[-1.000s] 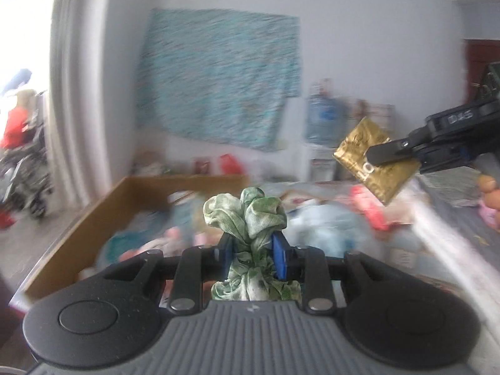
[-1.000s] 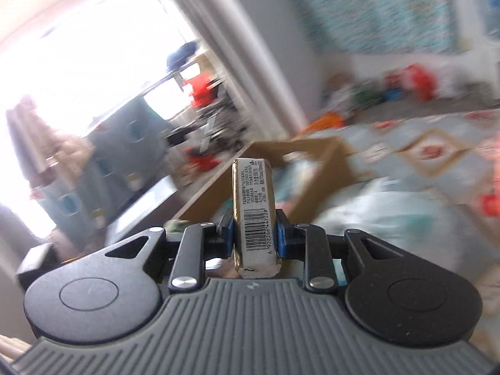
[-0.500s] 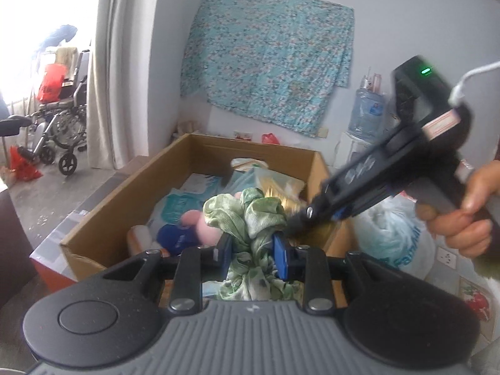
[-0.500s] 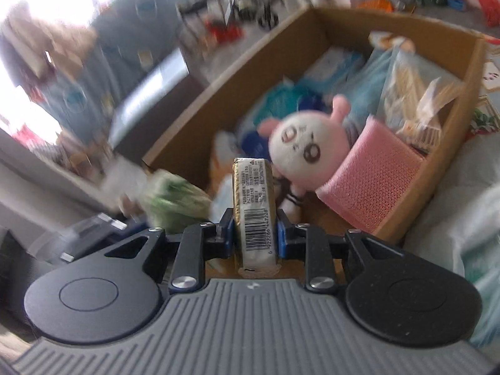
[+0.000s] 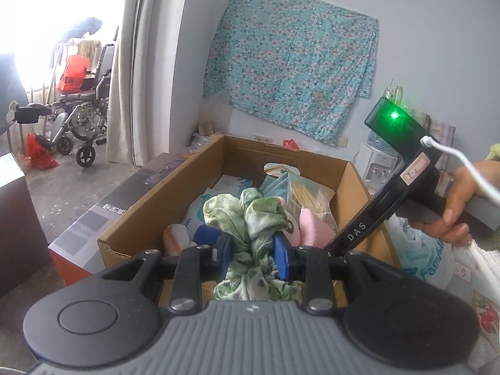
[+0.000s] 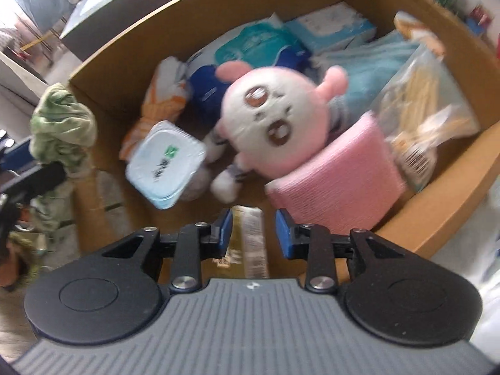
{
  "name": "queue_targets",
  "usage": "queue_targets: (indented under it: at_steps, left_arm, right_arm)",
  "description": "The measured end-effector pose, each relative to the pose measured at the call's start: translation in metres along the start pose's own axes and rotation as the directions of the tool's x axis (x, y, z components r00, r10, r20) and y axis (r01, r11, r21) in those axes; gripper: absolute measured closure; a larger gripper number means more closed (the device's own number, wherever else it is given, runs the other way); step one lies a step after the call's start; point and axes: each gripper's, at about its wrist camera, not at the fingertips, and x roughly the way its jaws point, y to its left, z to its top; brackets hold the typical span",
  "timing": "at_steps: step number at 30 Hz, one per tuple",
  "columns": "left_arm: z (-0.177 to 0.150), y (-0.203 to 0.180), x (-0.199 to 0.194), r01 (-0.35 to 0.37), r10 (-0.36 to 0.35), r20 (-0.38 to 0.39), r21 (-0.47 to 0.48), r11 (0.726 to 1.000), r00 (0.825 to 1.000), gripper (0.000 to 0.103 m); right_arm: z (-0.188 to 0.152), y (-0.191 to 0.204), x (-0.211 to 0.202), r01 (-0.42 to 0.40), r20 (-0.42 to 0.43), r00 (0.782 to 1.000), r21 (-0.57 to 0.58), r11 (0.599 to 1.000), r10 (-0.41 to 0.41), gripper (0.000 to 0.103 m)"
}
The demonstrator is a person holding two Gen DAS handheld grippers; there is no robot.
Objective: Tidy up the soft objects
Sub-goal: 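Open the right gripper to drop the gold box while the left gripper drops the green cloth, then withdraw both grippers up and away from the box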
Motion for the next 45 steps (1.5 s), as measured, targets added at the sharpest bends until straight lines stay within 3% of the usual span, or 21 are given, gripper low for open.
queue_targets:
  at_steps: [2, 5, 7, 11, 14, 18, 22, 28, 31, 35, 38, 41, 45]
  left_arm:
    - [0.0, 0.001, 0.001, -0.001, 0.001, 0.0, 0.0, 1.0, 1.0, 0.073]
    - [0.001, 0.002, 0.001, 0.001, -0.001, 0.003, -0.003, 1.0, 1.0, 0.072]
    - [-0.001, -0.001, 0.0, 0.017, -0.017, 0.0, 0.007, 1.0, 1.0, 0.071]
    - [0.0, -0.011, 0.002, 0.086, -0.085, -0.031, 0.037, 0.996, 0.996, 0.067]
    - [0.003, -0.018, 0.011, 0.135, -0.133, -0.074, 0.029, 0.99, 0.988, 0.067]
    - [0.0, -0.031, 0.024, 0.173, -0.166, -0.127, 0.043, 0.984, 0.978, 0.057]
    - [-0.003, -0.038, 0.028, 0.189, -0.179, -0.158, 0.047, 0.981, 0.971, 0.038]
    - [-0.001, -0.038, 0.013, 0.165, -0.16, -0.116, 0.042, 0.985, 0.98, 0.031]
    - [0.003, -0.028, 0.002, 0.146, -0.146, -0.069, -0.009, 0.989, 0.987, 0.021]
    - [0.006, -0.015, -0.01, 0.117, -0.119, -0.02, -0.091, 0.989, 0.993, 0.011]
    - [0.007, -0.01, -0.016, 0.088, -0.09, -0.006, -0.136, 0.987, 0.996, 0.007]
    - [0.008, -0.009, -0.02, 0.057, -0.059, -0.008, -0.161, 0.985, 0.998, 0.002]
    - [0.006, -0.011, -0.026, 0.056, -0.058, -0.01, -0.168, 0.984, 0.998, 0.0]
  right_arm:
    - [0.001, -0.002, -0.004, 0.032, 0.038, 0.999, -0.019, 0.999, -0.032, 0.073]
    - [0.004, -0.008, -0.014, 0.017, 0.097, 0.995, -0.011, 1.0, -0.016, 0.073]
    - [0.004, -0.011, -0.027, -0.031, 0.148, 0.989, 0.014, 0.999, 0.029, 0.073]
    - [-0.012, -0.023, -0.054, -0.163, 0.27, 0.954, 0.109, 0.981, 0.128, 0.071]
    - [-0.035, -0.026, -0.069, -0.208, 0.335, 0.93, 0.139, 0.968, 0.152, 0.068]
    - [-0.061, -0.034, -0.074, -0.235, 0.366, 0.919, 0.199, 0.952, 0.15, 0.063]
    - [-0.084, -0.042, -0.081, -0.262, 0.404, 0.903, 0.245, 0.933, 0.148, 0.06]
    - [-0.113, -0.049, -0.085, -0.32, 0.472, 0.868, 0.297, 0.9, 0.153, 0.051]
    - [-0.131, -0.05, -0.086, -0.39, 0.543, 0.822, 0.317, 0.865, 0.172, 0.045]
    - [-0.164, -0.048, -0.085, -0.504, 0.681, 0.709, 0.306, 0.808, 0.184, 0.026]
    - [-0.187, -0.04, -0.08, -0.548, 0.763, 0.629, 0.302, 0.78, 0.146, 0.019]
    - [-0.204, -0.033, -0.072, -0.577, 0.805, 0.586, 0.331, 0.746, 0.096, 0.016]
    - [-0.219, -0.016, -0.067, -0.56, 0.825, 0.565, 0.368, 0.742, 0.017, 0.011]
